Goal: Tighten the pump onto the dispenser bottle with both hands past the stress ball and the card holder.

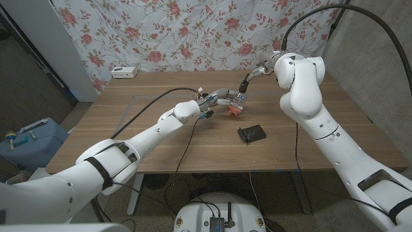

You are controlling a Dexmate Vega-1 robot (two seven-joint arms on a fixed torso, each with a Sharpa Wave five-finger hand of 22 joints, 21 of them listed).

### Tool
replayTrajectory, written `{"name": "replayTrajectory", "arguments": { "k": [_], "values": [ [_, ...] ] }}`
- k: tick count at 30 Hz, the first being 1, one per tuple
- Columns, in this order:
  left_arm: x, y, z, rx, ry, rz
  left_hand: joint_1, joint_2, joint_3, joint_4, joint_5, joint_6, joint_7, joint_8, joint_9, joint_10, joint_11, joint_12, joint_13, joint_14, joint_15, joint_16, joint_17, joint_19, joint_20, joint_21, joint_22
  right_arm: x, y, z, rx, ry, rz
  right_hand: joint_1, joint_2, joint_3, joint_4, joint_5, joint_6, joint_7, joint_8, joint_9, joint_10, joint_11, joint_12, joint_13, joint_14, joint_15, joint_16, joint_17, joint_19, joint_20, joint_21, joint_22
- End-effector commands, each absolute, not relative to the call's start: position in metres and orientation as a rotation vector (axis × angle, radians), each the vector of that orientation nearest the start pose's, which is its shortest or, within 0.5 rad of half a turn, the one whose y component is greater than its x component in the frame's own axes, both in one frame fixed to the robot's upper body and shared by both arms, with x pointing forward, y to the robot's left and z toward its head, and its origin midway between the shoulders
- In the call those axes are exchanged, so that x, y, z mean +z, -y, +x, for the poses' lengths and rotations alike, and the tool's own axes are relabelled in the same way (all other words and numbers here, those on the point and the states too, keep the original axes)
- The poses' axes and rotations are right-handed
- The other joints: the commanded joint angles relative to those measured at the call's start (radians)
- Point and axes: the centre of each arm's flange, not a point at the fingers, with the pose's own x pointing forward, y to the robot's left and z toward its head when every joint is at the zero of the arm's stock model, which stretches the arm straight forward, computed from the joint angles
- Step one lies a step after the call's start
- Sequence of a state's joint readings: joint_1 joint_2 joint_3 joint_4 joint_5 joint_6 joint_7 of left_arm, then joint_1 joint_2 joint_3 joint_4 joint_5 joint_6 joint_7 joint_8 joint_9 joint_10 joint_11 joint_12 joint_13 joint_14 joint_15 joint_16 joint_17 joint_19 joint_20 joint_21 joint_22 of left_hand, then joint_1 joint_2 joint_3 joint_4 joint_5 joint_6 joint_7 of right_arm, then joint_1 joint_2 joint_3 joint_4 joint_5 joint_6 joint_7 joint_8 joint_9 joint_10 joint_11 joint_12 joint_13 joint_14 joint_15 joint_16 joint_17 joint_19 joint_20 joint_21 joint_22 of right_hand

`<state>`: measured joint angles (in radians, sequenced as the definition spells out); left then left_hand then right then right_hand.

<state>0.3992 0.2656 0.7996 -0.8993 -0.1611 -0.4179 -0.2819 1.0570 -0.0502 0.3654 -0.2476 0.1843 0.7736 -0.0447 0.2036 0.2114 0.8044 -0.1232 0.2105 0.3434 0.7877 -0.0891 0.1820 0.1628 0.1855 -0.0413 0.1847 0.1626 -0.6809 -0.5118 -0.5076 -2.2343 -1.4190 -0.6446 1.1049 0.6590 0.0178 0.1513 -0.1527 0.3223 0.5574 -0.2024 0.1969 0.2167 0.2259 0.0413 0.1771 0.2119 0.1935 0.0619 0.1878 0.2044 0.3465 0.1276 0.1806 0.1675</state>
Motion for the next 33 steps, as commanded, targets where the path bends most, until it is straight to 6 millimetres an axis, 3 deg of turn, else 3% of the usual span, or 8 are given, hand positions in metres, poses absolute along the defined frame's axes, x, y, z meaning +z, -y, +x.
{"name": "replayTrajectory", "arguments": {
  "k": [1, 19, 33],
  "values": [
    [0.018, -0.058, 0.684, -0.708, 0.661, 0.674, -0.061, 0.088, 0.098, 0.091, 0.005, 0.06, 0.0, 0.005, 0.003, 0.015, -0.007, 0.007, 0.002, 0.003, -0.049, 0.001, 0.004, 0.004, -0.068, -0.002, 0.002, 0.152, 0.173, 0.473, -0.156, 0.21, -1.636, 0.035, -0.005, 0.007, -0.014, 0.013, -0.031, -0.017, -0.003, 0.005, -0.024, -0.004, 0.004, 0.002, -0.022, 0.0, 0.0, 0.0, -0.017, 0.0, 0.001, 0.002],
    [0.017, -0.056, 0.682, -0.703, 0.658, 0.676, -0.061, 0.089, 0.1, 0.091, 0.005, 0.062, 0.0, 0.006, 0.003, 0.011, -0.006, 0.006, 0.002, 0.001, -0.05, 0.0, 0.004, 0.002, -0.067, -0.002, 0.003, 0.148, 0.175, 0.482, -0.061, 0.236, -1.688, 0.159, -0.024, 0.033, -0.019, 0.049, -0.176, -0.019, -0.011, 0.002, -0.166, -0.015, 0.002, 0.004, -0.148, 0.022, -0.005, 0.0, -0.078, -0.004, 0.0, 0.002],
    [0.016, -0.054, 0.678, -0.706, 0.658, 0.682, -0.061, 0.09, 0.1, 0.091, 0.005, 0.056, -0.002, 0.004, 0.003, 0.011, -0.005, 0.006, 0.002, 0.001, -0.048, 0.001, 0.004, 0.001, -0.065, -0.002, 0.003, 0.141, 0.176, 0.483, -0.023, 0.293, -1.695, 0.211, -0.022, 0.047, -0.021, 0.062, -0.202, -0.02, -0.004, 0.002, -0.194, -0.026, 0.007, 0.004, -0.17, 0.02, -0.001, -0.001, -0.098, -0.005, 0.0, 0.002]
  ]
}}
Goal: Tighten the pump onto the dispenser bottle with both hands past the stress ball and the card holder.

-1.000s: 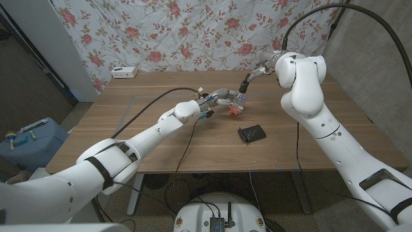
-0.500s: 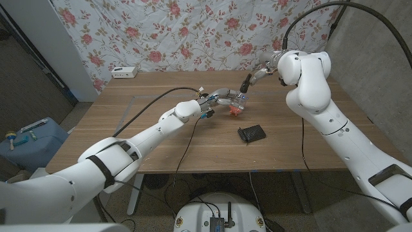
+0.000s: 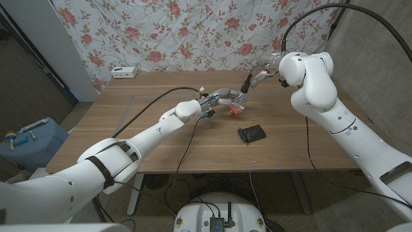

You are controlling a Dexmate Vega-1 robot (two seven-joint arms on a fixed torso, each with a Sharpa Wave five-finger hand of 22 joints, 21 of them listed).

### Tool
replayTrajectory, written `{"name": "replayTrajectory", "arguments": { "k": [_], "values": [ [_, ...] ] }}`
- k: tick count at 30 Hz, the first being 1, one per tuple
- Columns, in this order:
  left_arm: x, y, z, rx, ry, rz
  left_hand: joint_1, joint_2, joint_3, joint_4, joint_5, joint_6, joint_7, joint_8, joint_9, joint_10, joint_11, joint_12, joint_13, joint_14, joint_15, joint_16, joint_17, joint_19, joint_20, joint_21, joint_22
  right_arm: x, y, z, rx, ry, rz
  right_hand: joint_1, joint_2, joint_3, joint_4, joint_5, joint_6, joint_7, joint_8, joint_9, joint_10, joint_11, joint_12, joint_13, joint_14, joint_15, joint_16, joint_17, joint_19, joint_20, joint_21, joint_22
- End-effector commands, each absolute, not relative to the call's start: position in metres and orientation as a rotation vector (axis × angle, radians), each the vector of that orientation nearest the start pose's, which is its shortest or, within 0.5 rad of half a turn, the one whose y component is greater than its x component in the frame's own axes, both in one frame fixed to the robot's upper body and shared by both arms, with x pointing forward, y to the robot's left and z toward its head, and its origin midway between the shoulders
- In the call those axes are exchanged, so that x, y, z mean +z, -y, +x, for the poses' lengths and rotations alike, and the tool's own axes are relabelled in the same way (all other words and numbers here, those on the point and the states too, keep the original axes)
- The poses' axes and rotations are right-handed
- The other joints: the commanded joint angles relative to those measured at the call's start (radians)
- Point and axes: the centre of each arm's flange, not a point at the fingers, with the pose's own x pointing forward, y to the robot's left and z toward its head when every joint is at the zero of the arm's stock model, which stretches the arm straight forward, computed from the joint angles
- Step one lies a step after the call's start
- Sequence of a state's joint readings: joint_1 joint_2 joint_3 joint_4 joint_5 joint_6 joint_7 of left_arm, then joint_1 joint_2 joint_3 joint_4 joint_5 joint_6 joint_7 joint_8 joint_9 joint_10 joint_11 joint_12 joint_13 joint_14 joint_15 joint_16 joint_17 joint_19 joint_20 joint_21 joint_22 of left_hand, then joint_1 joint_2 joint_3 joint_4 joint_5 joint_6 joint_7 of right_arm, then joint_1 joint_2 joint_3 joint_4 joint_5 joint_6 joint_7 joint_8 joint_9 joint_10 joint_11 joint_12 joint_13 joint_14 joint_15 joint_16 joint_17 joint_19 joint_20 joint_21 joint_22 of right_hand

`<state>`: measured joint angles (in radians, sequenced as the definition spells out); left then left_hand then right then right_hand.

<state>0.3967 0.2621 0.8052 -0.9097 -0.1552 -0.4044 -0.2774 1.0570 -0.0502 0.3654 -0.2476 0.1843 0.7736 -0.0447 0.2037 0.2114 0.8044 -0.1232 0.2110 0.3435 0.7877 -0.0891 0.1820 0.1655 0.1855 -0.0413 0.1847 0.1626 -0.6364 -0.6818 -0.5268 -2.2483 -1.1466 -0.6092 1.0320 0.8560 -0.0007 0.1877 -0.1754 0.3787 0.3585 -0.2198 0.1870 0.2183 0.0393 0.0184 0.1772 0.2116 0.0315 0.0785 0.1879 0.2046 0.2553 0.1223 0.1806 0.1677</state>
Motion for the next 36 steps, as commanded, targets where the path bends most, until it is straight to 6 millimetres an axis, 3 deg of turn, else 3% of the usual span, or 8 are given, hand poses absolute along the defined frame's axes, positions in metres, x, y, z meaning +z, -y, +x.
{"name": "replayTrajectory", "arguments": {
  "k": [1, 19, 36],
  "values": [
    [0.015, -0.054, 0.678, -0.706, 0.658, 0.681, -0.061, 0.089, 0.1, 0.09, 0.005, 0.057, -0.002, 0.004, 0.003, 0.011, -0.005, 0.005, 0.002, 0.0, -0.048, 0.0, 0.001, 0.002, -0.066, -0.002, 0.003, 0.141, 0.175, 0.483, -0.024, 0.291, -1.697, 0.016, -0.004, 0.011, 0.002, 0.006, -0.002, -0.003, 0.007, 0.001, -0.008, -0.003, 0.008, 0.004, -0.01, 0.003, -0.001, -0.001, -0.008, -0.001, 0.0, 0.001],
    [0.013, -0.056, 0.674, -0.706, 0.659, 0.681, -0.062, 0.089, 0.101, 0.09, 0.005, 0.061, 0.0, 0.005, 0.003, 0.013, -0.006, 0.006, 0.002, -0.001, -0.049, 0.0, 0.001, 0.001, -0.066, -0.002, 0.003, 0.139, 0.167, 0.484, 0.001, 0.275, -1.717, 0.017, -0.002, 0.008, 0.018, 0.011, 0.021, -0.002, 0.023, 0.002, -0.016, 0.001, 0.013, 0.003, -0.021, 0.008, 0.004, 0.001, -0.018, 0.002, 0.001, 0.001],
    [0.017, -0.054, 0.671, -0.707, 0.675, 0.689, -0.061, 0.09, 0.101, 0.09, 0.005, 0.061, -0.002, 0.005, 0.003, 0.012, -0.005, 0.006, 0.002, 0.0, -0.049, 0.001, 0.001, 0.0, -0.065, -0.002, 0.003, 0.142, 0.16, 0.482, -0.012, 0.239, -1.749, -0.021, -0.004, -0.011, 0.045, 0.009, 0.084, 0.001, 0.049, 0.006, -0.014, 0.016, 0.021, 0.003, -0.028, 0.017, 0.011, 0.004, -0.016, 0.006, 0.006, 0.001]
  ]
}}
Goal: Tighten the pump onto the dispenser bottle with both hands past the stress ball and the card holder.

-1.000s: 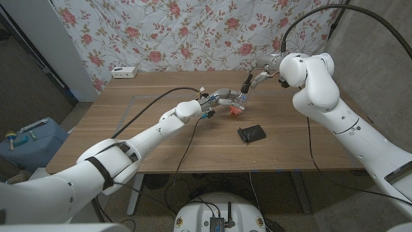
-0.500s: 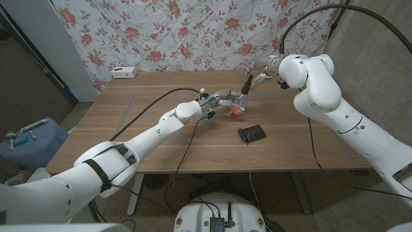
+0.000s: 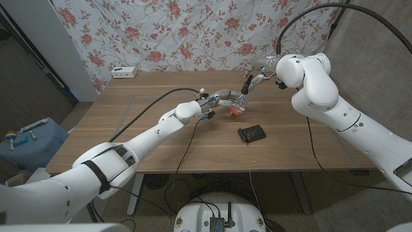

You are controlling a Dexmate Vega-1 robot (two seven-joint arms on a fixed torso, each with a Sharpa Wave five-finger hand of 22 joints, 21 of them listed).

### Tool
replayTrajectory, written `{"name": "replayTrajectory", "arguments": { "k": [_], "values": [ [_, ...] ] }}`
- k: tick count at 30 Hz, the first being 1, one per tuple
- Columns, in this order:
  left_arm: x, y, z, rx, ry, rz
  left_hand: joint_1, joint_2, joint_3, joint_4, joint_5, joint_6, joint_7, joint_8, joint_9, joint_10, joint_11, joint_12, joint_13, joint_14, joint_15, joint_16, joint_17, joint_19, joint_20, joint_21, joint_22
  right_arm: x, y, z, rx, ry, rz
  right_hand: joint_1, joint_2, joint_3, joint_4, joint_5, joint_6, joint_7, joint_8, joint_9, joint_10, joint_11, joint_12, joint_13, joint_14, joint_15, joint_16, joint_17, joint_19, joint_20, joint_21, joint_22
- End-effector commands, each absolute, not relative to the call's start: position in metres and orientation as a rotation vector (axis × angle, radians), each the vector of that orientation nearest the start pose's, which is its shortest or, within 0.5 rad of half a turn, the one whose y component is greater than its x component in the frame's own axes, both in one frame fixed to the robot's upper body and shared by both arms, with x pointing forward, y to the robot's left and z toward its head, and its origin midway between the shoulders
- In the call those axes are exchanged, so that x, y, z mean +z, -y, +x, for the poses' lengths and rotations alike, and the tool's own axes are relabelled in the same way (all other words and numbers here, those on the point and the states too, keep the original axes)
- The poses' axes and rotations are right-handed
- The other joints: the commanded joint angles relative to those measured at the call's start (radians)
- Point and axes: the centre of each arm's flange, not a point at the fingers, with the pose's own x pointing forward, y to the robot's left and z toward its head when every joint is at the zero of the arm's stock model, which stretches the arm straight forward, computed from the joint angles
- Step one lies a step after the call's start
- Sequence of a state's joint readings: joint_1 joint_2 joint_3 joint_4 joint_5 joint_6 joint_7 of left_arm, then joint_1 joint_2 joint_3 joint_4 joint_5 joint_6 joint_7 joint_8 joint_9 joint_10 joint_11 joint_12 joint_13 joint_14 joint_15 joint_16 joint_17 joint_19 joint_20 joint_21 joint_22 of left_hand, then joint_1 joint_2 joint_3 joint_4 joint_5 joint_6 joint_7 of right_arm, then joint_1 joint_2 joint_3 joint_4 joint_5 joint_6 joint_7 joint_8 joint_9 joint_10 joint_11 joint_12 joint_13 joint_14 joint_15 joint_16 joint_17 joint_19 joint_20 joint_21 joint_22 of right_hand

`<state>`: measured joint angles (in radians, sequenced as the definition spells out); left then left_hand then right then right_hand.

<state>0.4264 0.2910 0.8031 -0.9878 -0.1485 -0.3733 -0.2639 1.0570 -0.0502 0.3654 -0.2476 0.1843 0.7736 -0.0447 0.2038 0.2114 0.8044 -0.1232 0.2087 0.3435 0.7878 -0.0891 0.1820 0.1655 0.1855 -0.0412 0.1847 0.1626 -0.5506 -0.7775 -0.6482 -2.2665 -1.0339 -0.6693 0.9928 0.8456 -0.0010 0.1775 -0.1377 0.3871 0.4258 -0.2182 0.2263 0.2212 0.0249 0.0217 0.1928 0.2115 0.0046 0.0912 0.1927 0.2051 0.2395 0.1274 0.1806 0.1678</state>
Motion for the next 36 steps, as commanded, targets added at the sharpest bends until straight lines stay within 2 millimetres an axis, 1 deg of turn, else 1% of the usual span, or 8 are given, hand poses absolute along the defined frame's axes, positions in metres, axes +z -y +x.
{"name": "replayTrajectory", "arguments": {
  "k": [1, 3, 7, 10, 12, 17, 23, 36],
  "values": [
    [0.0166, -0.0535, 0.6709, -0.708, 0.674, 0.69, -0.061, 0.089, 0.101, 0.09, 0.005, 0.061, -0.002, 0.005, 0.003, 0.013, -0.009, 0.009, 0.002, -0.001, -0.049, 0.001, 0.001, 0.0, -0.066, -0.002, 0.003, 0.1425, 0.1596, 0.4823, -0.019, 0.238, -1.749, -0.013, -0.004, -0.002, 0.008, 0.0, 0.019, -0.001, 0.01, 0.003, 0.001, 0.013, 0.006, 0.003, -0.001, 0.005, 0.007, 0.003, 0.001, 0.001, 0.006, 0.001],
    [0.0162, -0.0529, 0.671, -0.71, 0.672, 0.691, -0.062, 0.089, 0.101, 0.09, 0.005, 0.06, -0.001, 0.005, 0.003, 0.012, -0.006, 0.009, 0.002, 0.0, -0.049, 0.001, 0.001, 0.0, -0.065, -0.002, 0.003, 0.1432, 0.1595, 0.4818, -0.025, 0.239, -1.751, -0.022, -0.006, -0.006, 0.012, 0.0, 0.031, 0.0, 0.014, 0.003, 0.003, 0.012, 0.008, 0.003, 0.0, 0.006, 0.008, 0.004, 0.003, 0.001, 0.007, 0.001],
    [0.0161, -0.0509, 0.6709, -0.713, 0.675, 0.692, -0.062, 0.089, 0.101, 0.09, 0.005, 0.06, 0.0, 0.005, 0.003, 0.011, -0.005, 0.008, 0.002, 0.0, -0.049, 0.001, 0.002, 0.0, -0.065, -0.002, 0.003, 0.1445, 0.1599, 0.4818, -0.036, 0.241, -1.745, -0.043, -0.009, -0.016, 0.022, -0.002, 0.054, -0.001, 0.022, 0.003, 0.011, 0.016, 0.012, 0.002, 0.009, 0.005, 0.013, 0.005, 0.014, -0.01, 0.011, 0.001],
    [0.0163, -0.05, 0.6707, -0.715, 0.677, 0.695, -0.061, 0.089, 0.101, 0.089, 0.005, 0.061, 0.0, 0.005, 0.003, 0.01, -0.008, 0.008, 0.002, 0.0, -0.05, 0.001, 0.001, 0.0, -0.066, -0.002, 0.003, 0.1454, 0.1602, 0.482, -0.038, 0.25, -1.739, -0.064, -0.011, -0.026, 0.031, -0.005, 0.083, -0.001, 0.031, 0.003, 0.024, 0.021, 0.016, 0.002, 0.019, 0.001, 0.019, 0.006, 0.03, -0.031, 0.015, 0.001],
    [0.0164, -0.0498, 0.6707, -0.715, 0.676, 0.696, -0.062, 0.089, 0.1, 0.09, 0.005, 0.06, -0.001, 0.005, 0.003, 0.012, -0.005, 0.009, 0.002, 0.001, -0.049, 0.002, 0.002, 0.0, -0.065, -0.002, 0.003, 0.146, 0.1605, 0.4828, -0.043, 0.253, -1.737, -0.069, -0.013, -0.03, 0.033, -0.005, 0.094, -0.001, 0.034, 0.002, 0.03, 0.021, 0.018, 0.002, 0.023, -0.001, 0.02, 0.006, 0.035, -0.04, 0.016, 0.0],
    [0.0162, -0.0493, 0.671, -0.716, 0.674, 0.693, -0.061, 0.088, 0.1, 0.089, 0.005, 0.06, -0.002, 0.005, 0.003, 0.012, -0.007, 0.009, 0.002, 0.0, -0.048, 0.002, 0.002, 0.0, -0.064, -0.002, 0.003, 0.147, 0.1627, 0.4861, -0.043, 0.259, -1.718, -0.078, -0.014, -0.035, 0.034, -0.005, 0.145, 0.0, 0.049, 0.0, 0.051, 0.027, 0.024, 0.001, 0.041, -0.02, 0.026, 0.006, 0.067, -0.081, 0.021, -0.001],
    [0.0152, -0.0488, 0.6713, -0.715, 0.67, 0.692, -0.061, 0.089, 0.1, 0.089, 0.005, 0.061, -0.003, 0.006, 0.003, 0.012, -0.008, 0.009, 0.003, 0.0, -0.049, 0.002, 0.002, 0.0, -0.065, -0.002, 0.003, 0.1465, 0.1651, 0.4886, -0.05, 0.265, -1.698, -0.088, -0.009, -0.038, 0.039, -0.006, 0.184, 0.002, 0.059, -0.003, 0.066, 0.029, 0.027, 0.001, 0.06, -0.039, 0.033, 0.008, 0.096, -0.106, 0.024, -0.002],
    [0.0163, -0.0483, 0.6709, -0.713, 0.675, 0.695, -0.06, 0.088, 0.1, 0.089, 0.004, 0.062, -0.003, 0.006, 0.003, 0.012, -0.008, 0.009, 0.002, 0.0, -0.049, 0.002, 0.002, 0.0, -0.063, -0.002, 0.003, 0.1458, 0.1651, 0.4901, -0.071, 0.257, -1.679, -0.113, -0.006, -0.049, 0.049, -0.01, 0.24, 0.031, 0.073, -0.008, 0.102, 0.038, 0.035, 0.0, 0.084, -0.053, 0.039, 0.01, 0.125, -0.117, 0.023, -0.002]
  ]
}}
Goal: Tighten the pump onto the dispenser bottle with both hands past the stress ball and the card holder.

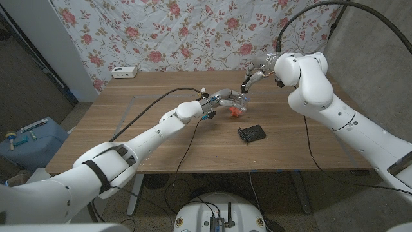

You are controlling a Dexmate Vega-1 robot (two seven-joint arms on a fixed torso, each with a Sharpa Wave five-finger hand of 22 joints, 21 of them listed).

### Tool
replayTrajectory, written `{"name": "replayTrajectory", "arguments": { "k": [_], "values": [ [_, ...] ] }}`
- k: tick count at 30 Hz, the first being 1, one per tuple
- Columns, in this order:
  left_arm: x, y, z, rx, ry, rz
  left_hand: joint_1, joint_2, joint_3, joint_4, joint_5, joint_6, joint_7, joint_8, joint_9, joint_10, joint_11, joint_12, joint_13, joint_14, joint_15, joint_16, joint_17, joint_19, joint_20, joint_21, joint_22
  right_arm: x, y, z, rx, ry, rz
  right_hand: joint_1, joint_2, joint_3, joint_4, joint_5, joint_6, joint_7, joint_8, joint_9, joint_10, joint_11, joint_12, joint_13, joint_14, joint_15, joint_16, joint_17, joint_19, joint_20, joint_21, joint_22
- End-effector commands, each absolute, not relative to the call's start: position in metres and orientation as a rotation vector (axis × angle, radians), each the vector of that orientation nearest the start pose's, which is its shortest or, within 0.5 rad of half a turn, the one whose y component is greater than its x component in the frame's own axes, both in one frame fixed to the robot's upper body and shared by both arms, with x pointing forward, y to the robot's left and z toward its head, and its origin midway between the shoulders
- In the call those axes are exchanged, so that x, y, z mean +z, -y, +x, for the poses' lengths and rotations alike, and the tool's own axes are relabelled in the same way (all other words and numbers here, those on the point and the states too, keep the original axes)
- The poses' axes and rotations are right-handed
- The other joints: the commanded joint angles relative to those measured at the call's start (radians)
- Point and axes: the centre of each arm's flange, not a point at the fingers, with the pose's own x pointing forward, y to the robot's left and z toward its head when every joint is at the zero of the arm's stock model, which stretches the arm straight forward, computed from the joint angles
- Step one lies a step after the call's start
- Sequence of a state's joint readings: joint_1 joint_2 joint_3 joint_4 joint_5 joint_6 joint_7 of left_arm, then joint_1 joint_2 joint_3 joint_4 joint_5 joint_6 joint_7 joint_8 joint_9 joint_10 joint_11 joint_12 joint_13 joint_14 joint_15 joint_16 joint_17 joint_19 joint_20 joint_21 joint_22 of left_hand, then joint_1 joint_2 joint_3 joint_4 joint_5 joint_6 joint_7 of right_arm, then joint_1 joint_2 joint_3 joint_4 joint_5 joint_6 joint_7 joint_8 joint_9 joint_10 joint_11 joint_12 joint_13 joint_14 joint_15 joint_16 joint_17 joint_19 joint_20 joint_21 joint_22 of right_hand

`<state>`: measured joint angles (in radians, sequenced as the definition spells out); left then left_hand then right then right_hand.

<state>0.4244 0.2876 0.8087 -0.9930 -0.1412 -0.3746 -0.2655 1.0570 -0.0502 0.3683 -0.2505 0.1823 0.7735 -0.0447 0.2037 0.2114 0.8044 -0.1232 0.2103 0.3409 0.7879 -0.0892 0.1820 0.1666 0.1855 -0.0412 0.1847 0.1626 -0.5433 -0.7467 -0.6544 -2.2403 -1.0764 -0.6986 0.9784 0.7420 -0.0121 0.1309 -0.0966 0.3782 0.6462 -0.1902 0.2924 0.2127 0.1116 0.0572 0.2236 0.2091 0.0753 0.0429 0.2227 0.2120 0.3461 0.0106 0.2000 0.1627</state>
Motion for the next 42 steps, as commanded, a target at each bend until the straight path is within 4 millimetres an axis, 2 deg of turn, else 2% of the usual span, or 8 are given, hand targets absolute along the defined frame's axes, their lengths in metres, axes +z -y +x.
{"name": "replayTrajectory", "arguments": {
  "k": [1, 16, 21, 27, 29, 31, 39, 42],
  "values": [
    [0.016, -0.048, 0.671, -0.712, 0.675, 0.694, -0.06, 0.089, 0.098, 0.091, 0.006, 0.061, -0.002, 0.005, 0.003, 0.012, -0.006, 0.007, 0.004, 0.0, -0.049, 0.002, 0.001, 0.0, -0.062, -0.002, 0.003, 0.146, 0.165, 0.49, -0.072, 0.258, -1.677, -0.012, 0.005, -0.002, 0.009, -0.002, 0.022, 0.004, 0.007, 0.001, 0.017, 0.002, 0.005, 0.003, 0.015, -0.004, 0.009, 0.004, 0.019, -0.001, 0.003, 0.003],
    [0.016, -0.047, 0.667, -0.71, 0.691, 0.716, -0.057, 0.089, 0.098, 0.091, 0.006, 0.061, -0.003, 0.006, 0.003, 0.013, -0.007, 0.007, 0.004, 0.0, -0.049, 0.002, 0.001, -0.001, -0.062, -0.002, 0.003, 0.144, 0.159, 0.489, -0.113, 0.231, -1.68, -0.046, 0.009, -0.017, 0.024, -0.009, 0.097, 0.017, 0.027, -0.003, 0.063, 0.009, 0.015, 0.002, 0.051, -0.013, 0.017, 0.004, 0.051, -0.002, 0.002, 0.003],
    [0.015, -0.048, 0.665, -0.71, 0.692, 0.716, -0.055, 0.089, 0.098, 0.09, 0.007, 0.06, -0.003, 0.005, 0.003, 0.011, -0.004, 0.007, 0.005, -0.001, -0.05, 0.002, 0.001, -0.001, -0.062, -0.002, 0.003, 0.143, 0.157, 0.488, -0.122, 0.233, -1.682, -0.056, 0.012, -0.021, 0.029, -0.012, 0.133, 0.032, 0.036, -0.005, 0.086, 0.01, 0.02, 0.002, 0.068, -0.016, 0.02, 0.004, 0.059, -0.003, 0.0, 0.003],
    [0.014, -0.048, 0.664, -0.711, 0.693, 0.715, -0.055, 0.09, 0.098, 0.09, 0.007, 0.061, -0.004, 0.006, 0.003, 0.012, -0.006, 0.007, 0.005, 0.0, -0.05, 0.002, 0.001, -0.001, -0.061, -0.002, 0.003, 0.141, 0.154, 0.485, -0.149, 0.235, -1.689, -0.065, 0.014, -0.025, 0.032, -0.015, 0.176, 0.044, 0.047, -0.007, 0.109, 0.003, 0.023, 0.001, 0.084, -0.024, 0.022, 0.003, 0.071, -0.002, -0.001, 0.003],
    [0.014, -0.048, 0.663, -0.711, 0.695, 0.715, -0.054, 0.089, 0.098, 0.09, 0.007, 0.063, -0.002, 0.006, 0.003, 0.012, -0.006, 0.007, 0.004, -0.001, -0.05, 0.002, 0.001, -0.001, -0.061, -0.002, 0.003, 0.141, 0.153, 0.484, -0.164, 0.237, -1.691, -0.067, 0.016, -0.025, 0.032, -0.016, 0.191, 0.034, 0.051, -0.007, 0.12, 0.003, 0.025, 0.001, 0.086, -0.024, 0.021, 0.002, 0.076, -0.001, -0.001, 0.003],
    [0.013, -0.048, 0.663, -0.713, 0.696, 0.716, -0.054, 0.089, 0.098, 0.09, 0.007, 0.062, -0.004, 0.006, 0.003, 0.013, -0.005, 0.007, 0.004, -0.001, -0.05, 0.002, 0.001, 0.0, -0.062, -0.001, 0.003, 0.14, 0.153, 0.483, -0.177, 0.239, -1.693, -0.072, 0.016, -0.028, 0.035, -0.017, 0.205, 0.05, 0.054, -0.008, 0.125, 0.004, 0.025, 0.0, 0.093, -0.025, 0.022, 0.002, 0.079, -0.002, -0.002, 0.003],
    [0.015, -0.048, 0.663, -0.712, 0.704, 0.718, -0.052, 0.089, 0.099, 0.089, 0.007, 0.062, -0.003, 0.006, 0.003, 0.012, -0.008, 0.008, 0.005, -0.001, -0.051, 0.002, 0.0, -0.001, -0.062, -0.001, 0.003, 0.14, 0.15, 0.48, -0.214, 0.242, -1.695, -0.087, 0.021, -0.033, 0.041, -0.022, 0.252, 0.048, 0.065, -0.011, 0.162, 0.004, 0.033, 0.0, 0.12, -0.034, 0.027, 0.002, 0.097, -0.002, -0.002, 0.003],
    [0.016, -0.048, 0.663, -0.712, 0.707, 0.719, -0.052, 0.089, 0.099, 0.089, 0.007, 0.063, -0.003, 0.006, 0.003, 0.013, -0.005, 0.008, 0.005, -0.001, -0.051, 0.002, 0.001, -0.001, -0.063, -0.002, 0.003, 0.14, 0.149, 0.481, -0.227, 0.243, -1.694, -0.093, 0.023, -0.036, 0.044, -0.024, 0.281, 0.059, 0.071, -0.013, 0.177, 0.0, 0.034, -0.001, 0.134, -0.039, 0.029, 0.001, 0.104, -0.002, -0.003, 0.003]
  ]
}}
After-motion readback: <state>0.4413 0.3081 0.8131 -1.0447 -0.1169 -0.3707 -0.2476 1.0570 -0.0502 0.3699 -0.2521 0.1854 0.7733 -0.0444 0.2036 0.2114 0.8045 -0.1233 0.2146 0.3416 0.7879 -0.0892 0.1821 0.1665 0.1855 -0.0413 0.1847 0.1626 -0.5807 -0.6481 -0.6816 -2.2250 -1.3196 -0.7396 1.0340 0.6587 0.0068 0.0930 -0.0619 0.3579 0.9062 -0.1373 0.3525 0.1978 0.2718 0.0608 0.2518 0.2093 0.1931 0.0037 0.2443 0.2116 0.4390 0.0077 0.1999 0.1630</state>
